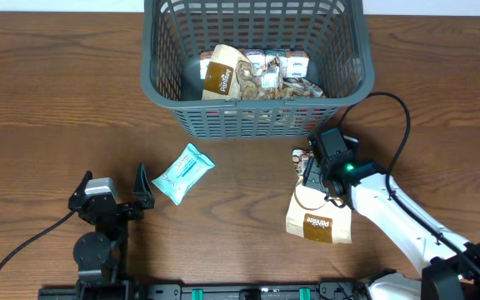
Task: Pack container
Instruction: 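Close the right gripper on the top of the rice bag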
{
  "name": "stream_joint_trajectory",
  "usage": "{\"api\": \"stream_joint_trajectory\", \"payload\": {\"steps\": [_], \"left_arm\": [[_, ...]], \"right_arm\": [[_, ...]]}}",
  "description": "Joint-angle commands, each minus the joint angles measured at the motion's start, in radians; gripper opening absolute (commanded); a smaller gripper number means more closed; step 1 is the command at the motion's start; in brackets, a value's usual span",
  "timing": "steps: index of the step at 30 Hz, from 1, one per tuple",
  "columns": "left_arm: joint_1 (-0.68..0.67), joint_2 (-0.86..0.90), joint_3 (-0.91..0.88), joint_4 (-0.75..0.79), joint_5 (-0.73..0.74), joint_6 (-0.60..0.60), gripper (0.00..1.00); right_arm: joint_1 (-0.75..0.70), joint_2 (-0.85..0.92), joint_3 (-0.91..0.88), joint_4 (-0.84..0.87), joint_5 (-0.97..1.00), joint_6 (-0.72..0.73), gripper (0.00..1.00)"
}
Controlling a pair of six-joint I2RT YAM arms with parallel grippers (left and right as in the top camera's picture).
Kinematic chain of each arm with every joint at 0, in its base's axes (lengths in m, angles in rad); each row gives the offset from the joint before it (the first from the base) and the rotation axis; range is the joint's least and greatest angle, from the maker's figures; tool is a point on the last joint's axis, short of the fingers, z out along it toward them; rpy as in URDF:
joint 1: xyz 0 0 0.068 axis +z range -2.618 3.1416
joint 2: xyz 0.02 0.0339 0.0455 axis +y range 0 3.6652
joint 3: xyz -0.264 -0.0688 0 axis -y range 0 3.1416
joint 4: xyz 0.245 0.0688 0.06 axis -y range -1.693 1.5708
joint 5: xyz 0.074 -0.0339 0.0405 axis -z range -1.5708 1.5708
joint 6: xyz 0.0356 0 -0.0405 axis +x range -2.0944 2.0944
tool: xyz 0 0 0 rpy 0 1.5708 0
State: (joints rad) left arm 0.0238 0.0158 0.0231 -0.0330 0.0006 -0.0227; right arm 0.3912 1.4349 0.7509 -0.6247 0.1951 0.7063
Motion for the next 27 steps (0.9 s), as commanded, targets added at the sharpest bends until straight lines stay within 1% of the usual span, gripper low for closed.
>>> {"api": "stream_joint_trajectory", "payload": {"steps": [1, 8, 11, 17, 23, 26, 27], "left_arm": [[-0.001, -0.005, -0.018, -0.04, -0.008, -0.002, 0.99], [-0.001, -0.005, -0.018, -0.04, -0.008, -0.002, 0.99], [-0.001, -0.005, -0.018, -0.04, -0.008, -0.002, 0.99], [-0.001, -0.005, -0.018, -0.04, -0.008, -0.002, 0.99], [-0.001, -0.005, -0.018, -0.04, -0.008, -0.002, 0.98], [-0.001, -0.005, -0.018, -0.04, -0.008, -0.002, 0.99], [-0.001, -0.005, -0.018, -0.04, -0.008, -0.002, 0.99]], "right_arm": [[0.009, 0.03, -0.011, 0.005, 0.011, -0.035, 0.68], [0.009, 0.084, -0.014, 0.007, 0.01, -0.034, 0.68], [0.009, 0.098, -0.014, 0.011, 0.01, -0.035, 0.7], [0.009, 0.108, -0.025, 0.036, -0.005, -0.035, 0.73], [0.009, 0.108, -0.062, 0.079, -0.031, -0.034, 0.73], [0.009, 0.108, -0.079, 0.09, -0.04, -0.033, 0.68], [0.009, 0.108, -0.082, 0.09, -0.043, -0.03, 0.62]]}}
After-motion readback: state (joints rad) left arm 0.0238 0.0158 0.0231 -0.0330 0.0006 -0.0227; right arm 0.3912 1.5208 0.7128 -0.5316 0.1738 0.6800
